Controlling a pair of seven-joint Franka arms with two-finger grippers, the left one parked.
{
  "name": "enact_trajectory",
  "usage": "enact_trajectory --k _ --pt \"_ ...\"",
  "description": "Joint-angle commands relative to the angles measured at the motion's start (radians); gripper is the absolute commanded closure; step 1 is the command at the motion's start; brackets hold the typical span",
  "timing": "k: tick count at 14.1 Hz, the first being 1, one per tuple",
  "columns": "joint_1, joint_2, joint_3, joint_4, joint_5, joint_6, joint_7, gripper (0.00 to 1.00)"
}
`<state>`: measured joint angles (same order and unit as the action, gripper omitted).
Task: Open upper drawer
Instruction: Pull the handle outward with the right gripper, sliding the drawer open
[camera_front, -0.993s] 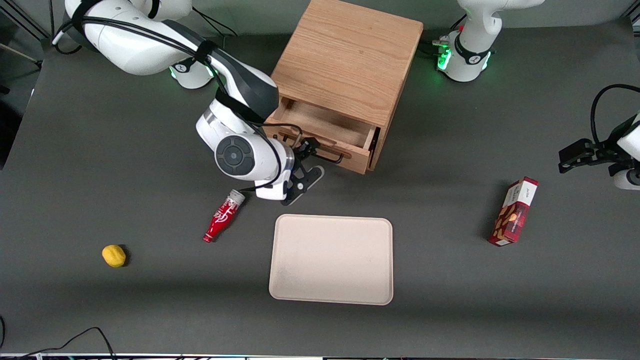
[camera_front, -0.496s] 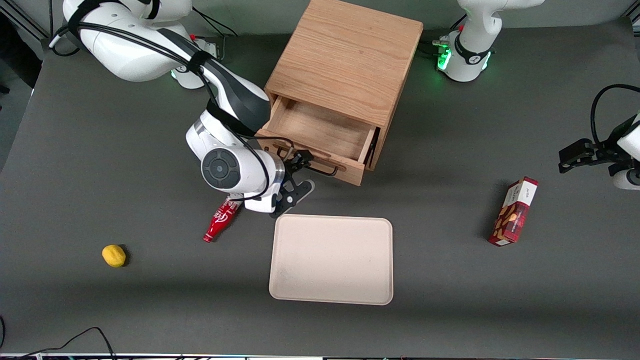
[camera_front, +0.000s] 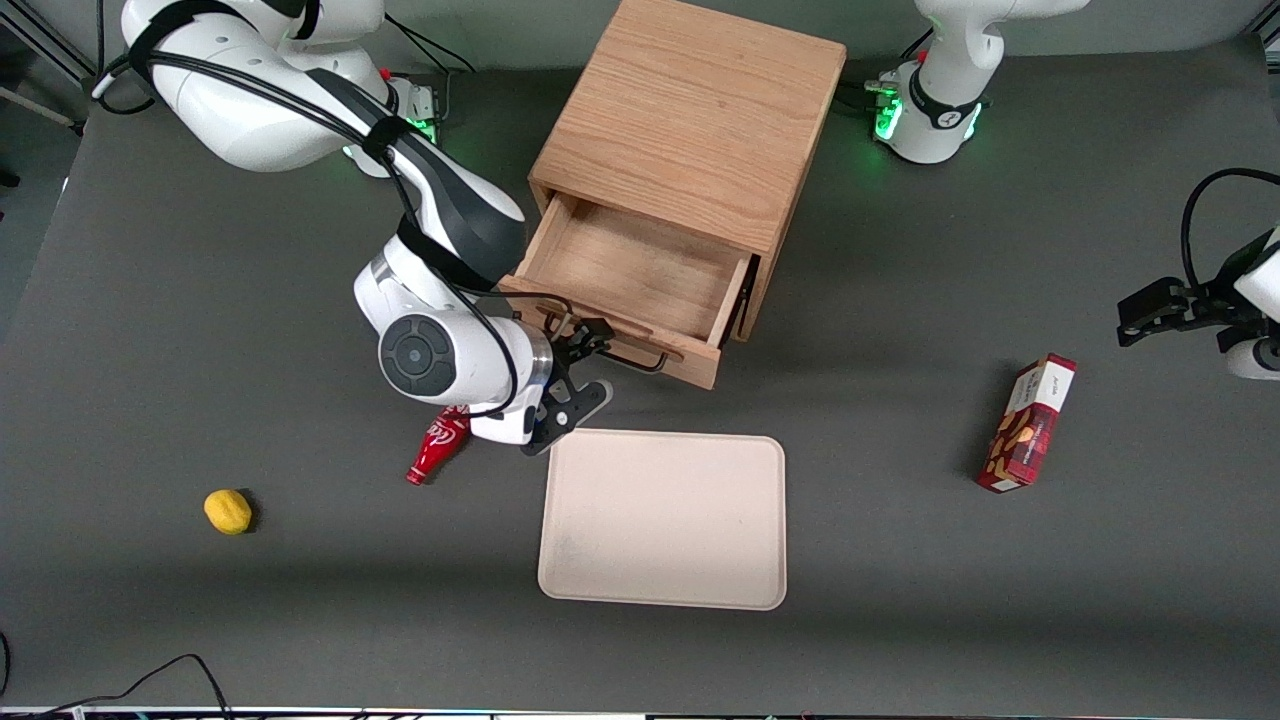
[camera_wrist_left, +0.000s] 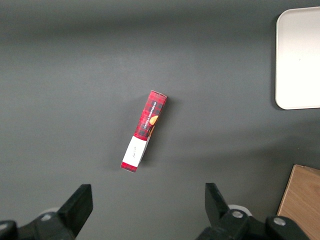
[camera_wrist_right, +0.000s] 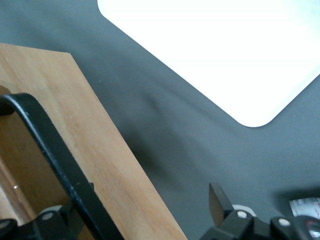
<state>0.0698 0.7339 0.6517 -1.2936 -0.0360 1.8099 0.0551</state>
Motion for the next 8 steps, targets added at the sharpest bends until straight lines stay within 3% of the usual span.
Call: enact_trajectory --k 1,8 --pt "0.001 0.035 -0.017 0.052 -0.018 -0.038 -0.041 0.0" --pt "-0.005 0.061 -0.041 0.114 -0.013 -0.055 -0.07 0.0"
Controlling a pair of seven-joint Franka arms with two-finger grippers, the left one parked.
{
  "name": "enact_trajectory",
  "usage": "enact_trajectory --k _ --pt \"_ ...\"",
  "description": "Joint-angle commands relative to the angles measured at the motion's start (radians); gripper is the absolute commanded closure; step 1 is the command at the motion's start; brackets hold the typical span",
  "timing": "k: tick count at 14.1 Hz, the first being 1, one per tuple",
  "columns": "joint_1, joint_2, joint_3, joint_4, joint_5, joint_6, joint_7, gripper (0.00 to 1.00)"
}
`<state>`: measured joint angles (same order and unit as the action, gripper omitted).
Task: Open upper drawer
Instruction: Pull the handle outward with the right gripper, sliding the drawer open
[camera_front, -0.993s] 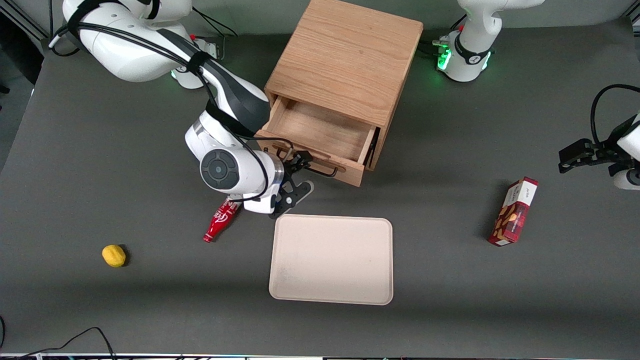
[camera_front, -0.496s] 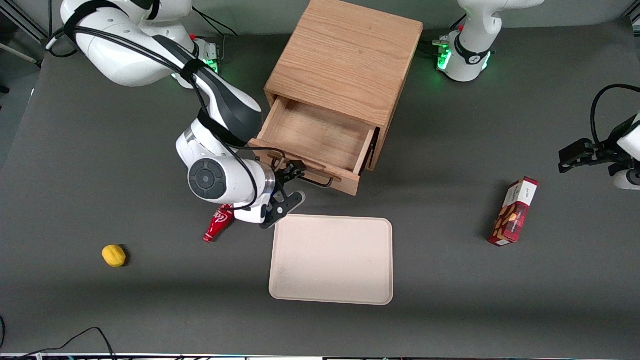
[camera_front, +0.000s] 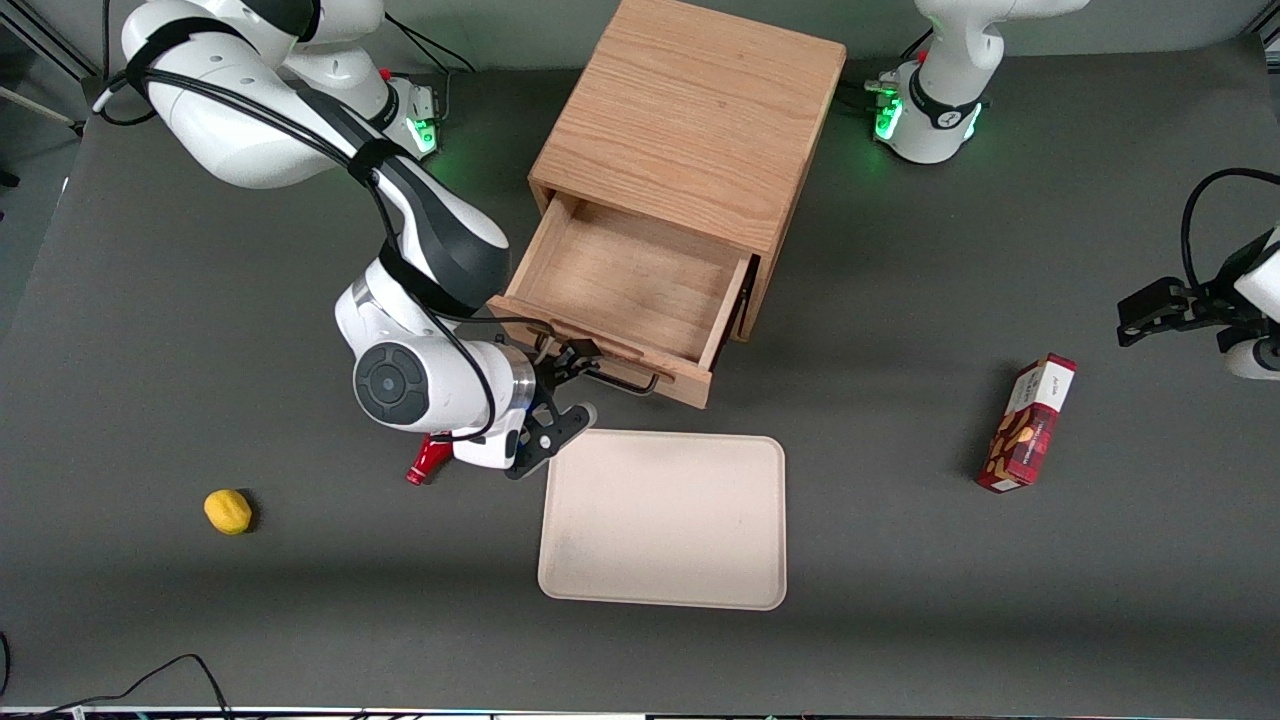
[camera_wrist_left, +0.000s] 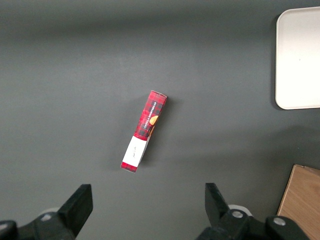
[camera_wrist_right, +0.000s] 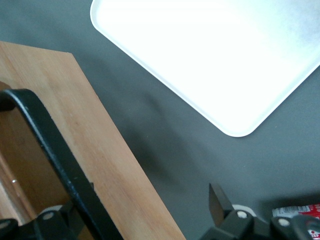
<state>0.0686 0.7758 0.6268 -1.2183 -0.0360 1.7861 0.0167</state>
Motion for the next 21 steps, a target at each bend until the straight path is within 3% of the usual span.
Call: enact_trajectory --k 1,21 --pt "-0.004 0.02 -0.019 0.051 -0.012 -0.033 -0.046 0.0" --pt "-0.006 0.1 -0.021 0.22 -0.008 -0.045 -0.087 0.0"
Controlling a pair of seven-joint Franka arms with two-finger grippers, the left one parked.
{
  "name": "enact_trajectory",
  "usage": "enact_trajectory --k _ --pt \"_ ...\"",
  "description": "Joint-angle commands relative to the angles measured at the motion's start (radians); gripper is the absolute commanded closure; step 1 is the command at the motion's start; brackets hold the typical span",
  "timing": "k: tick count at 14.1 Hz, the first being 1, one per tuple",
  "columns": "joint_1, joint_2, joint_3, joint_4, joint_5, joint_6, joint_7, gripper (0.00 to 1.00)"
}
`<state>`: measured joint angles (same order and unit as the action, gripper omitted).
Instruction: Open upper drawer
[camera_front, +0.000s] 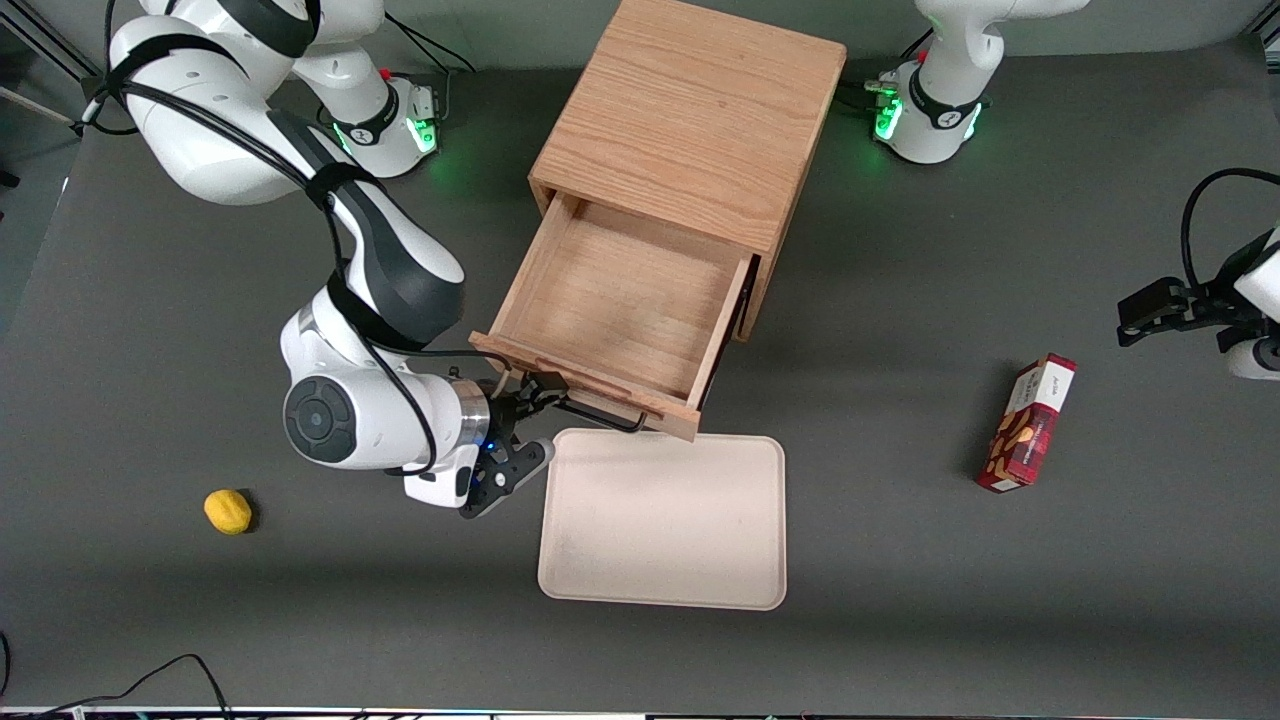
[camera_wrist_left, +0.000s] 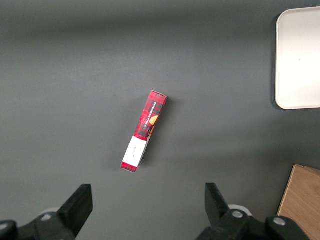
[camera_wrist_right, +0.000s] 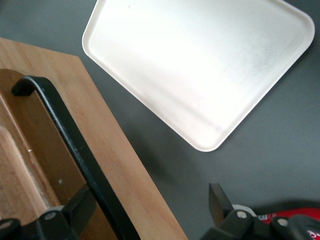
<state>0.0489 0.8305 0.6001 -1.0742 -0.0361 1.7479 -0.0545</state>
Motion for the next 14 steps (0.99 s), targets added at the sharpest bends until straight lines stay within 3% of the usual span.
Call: enact_trajectory --k 1,7,14 --pt "0.014 0.053 0.006 0.089 -0.008 -0.007 -0.016 0.0" --pt "0.012 0.036 0.013 0.1 -0.008 -0.021 -0.015 0.0" --pt "-0.004 -0.296 0.012 0.057 -0.012 -0.094 0.031 0.0"
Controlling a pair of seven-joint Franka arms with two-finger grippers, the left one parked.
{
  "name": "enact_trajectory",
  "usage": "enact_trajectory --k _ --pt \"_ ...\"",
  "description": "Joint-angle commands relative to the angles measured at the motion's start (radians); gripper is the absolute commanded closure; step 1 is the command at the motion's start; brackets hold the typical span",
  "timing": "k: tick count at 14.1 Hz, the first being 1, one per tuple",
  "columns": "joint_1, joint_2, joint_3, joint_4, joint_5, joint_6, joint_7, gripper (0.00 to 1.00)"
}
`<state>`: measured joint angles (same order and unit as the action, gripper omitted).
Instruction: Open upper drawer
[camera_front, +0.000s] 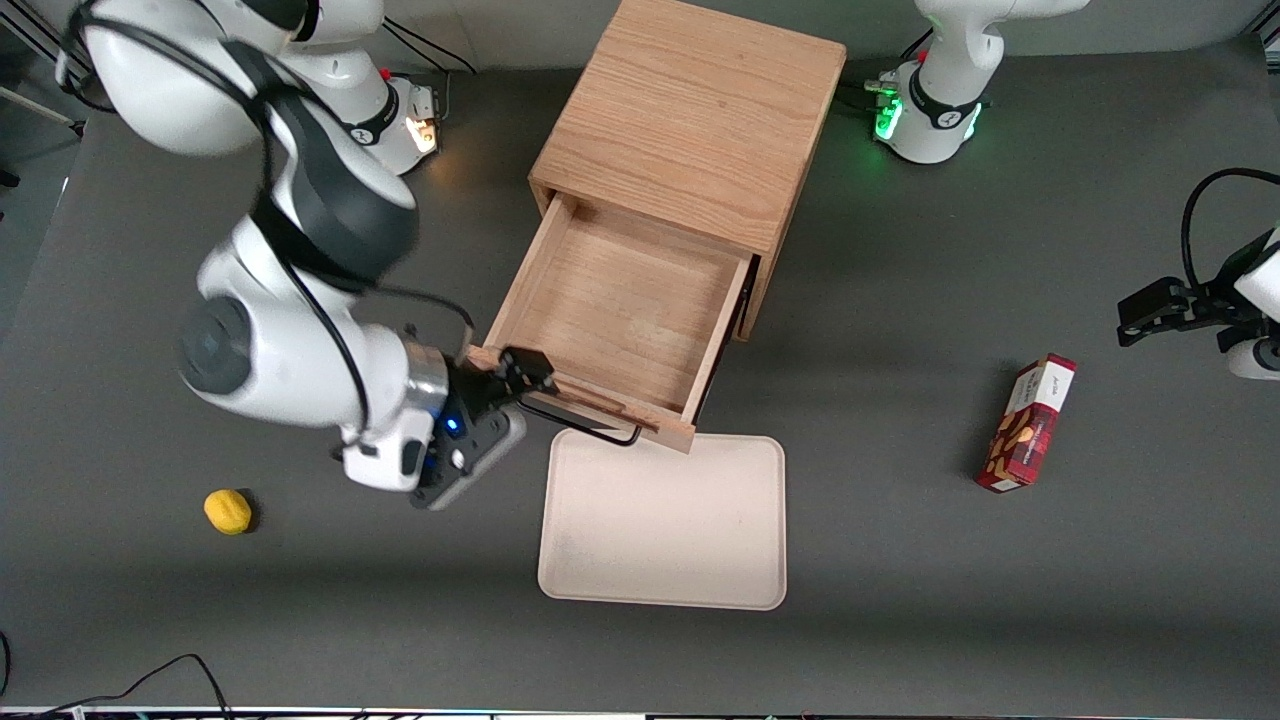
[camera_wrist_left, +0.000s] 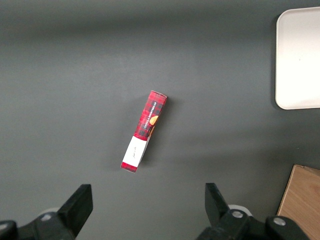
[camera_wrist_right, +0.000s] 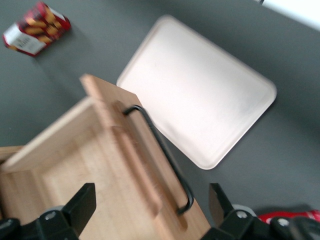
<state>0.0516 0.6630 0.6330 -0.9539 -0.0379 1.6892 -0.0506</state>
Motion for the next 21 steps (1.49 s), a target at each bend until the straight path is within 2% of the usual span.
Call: enact_trajectory --k 1,4,7,9,13,16,21 --pt "-0.009 -0.167 -0.027 -0.066 -0.014 -0.071 0.094 0.0" --pt "-0.026 -0.25 -0.065 -0.083 -0.017 -0.126 0.366 0.0" --pt "-0.047 -0.305 -0.208 -0.082 -0.016 -0.204 0.631 0.0" --pt "-0.046 -0.341 -0.352 -0.088 -0.01 -0.283 0.643 0.0" --pt "-0.05 -0.391 -0.453 -0.109 -0.005 -0.546 0.617 0.0" --pt "-0.062 -0.505 -0.499 -0.302 -0.003 -0.482 0.624 0.0" --pt "-0.091 -0.744 -0.519 -0.764 0.009 -0.147 0.615 0.0"
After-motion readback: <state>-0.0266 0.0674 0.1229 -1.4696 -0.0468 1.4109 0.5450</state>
